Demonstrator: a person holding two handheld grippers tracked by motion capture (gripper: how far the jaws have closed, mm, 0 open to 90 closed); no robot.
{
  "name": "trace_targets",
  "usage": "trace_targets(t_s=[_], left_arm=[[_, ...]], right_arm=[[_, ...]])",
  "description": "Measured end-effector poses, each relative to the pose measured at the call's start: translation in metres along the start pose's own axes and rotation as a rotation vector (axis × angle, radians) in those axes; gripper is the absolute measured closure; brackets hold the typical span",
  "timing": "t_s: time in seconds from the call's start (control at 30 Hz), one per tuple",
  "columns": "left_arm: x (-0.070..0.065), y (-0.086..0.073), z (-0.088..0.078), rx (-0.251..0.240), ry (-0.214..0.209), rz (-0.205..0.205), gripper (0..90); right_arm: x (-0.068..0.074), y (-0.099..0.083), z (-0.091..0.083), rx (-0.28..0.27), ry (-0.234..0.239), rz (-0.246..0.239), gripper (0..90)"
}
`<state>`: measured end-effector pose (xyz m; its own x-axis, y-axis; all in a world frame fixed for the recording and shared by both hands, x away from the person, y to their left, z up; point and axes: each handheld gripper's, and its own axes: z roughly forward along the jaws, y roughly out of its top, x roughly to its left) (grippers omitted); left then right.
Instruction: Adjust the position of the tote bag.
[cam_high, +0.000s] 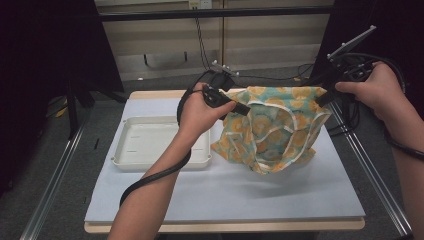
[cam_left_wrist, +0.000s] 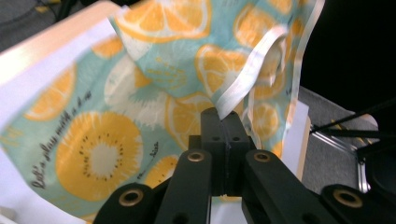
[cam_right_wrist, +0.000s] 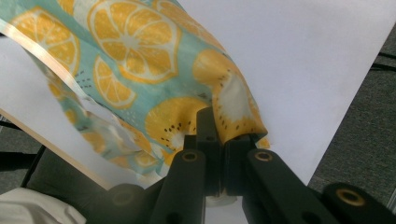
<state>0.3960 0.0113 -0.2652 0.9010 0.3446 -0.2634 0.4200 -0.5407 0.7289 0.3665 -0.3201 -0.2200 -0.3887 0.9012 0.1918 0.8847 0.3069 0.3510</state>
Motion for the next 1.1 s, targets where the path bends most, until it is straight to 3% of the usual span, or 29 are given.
trace_targets(t_s=[0.17,0.23,0.37,0.43,0.77,1.1], left_arm=[[0.005,0.012,-0.010,-0.040,0.006,-0.012,90.0],[0.008,0.017,-0.013,-0.028,0.021,-0.017,90.0],[0.012,0.024,-0.012,-0.041,0.033,-0.031,90.0],[0.012,0.027,-0.010,-0.024,0.044,-0.025,90.0],[0.015,0.030,-0.005,-0.013,0.053,-0.034,90.0],[0.014,0.028,-0.006,0.004,0.064,-0.040,90.0]], right_arm=[[-0.005,-0.003,0.000,-0.009,0.007,-0.003,88.3],[-0.005,-0.003,0.000,0.011,0.006,0.014,88.1],[-0.002,-0.003,0.000,0.025,-0.004,-0.008,85.7],[-0.001,-0.003,0.000,0.030,-0.010,-0.010,83.2],[0.000,-0.007,-0.009,0.052,-0.066,-0.056,66.7],[0.011,-0.006,-0.021,0.041,-0.085,-0.088,58.6]])
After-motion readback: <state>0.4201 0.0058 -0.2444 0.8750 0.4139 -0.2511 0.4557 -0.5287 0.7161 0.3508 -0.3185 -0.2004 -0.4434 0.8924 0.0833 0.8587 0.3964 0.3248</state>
